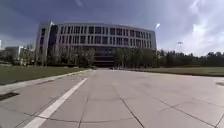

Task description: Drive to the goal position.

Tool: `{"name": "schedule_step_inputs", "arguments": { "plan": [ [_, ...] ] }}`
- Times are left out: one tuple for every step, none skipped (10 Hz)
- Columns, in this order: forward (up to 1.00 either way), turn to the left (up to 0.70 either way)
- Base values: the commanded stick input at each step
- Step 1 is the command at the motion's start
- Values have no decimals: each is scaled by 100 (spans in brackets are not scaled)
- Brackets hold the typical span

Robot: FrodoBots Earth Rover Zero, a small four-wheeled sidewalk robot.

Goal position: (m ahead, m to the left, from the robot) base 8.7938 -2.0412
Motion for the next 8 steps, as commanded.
{"name": "schedule_step_inputs", "arguments": {
  "plan": [
    [50,0],
    [50,0],
    [50,0],
    [50,0],
    [50,0],
    [50,0],
    [50,0],
    [50,0]
  ]
}}
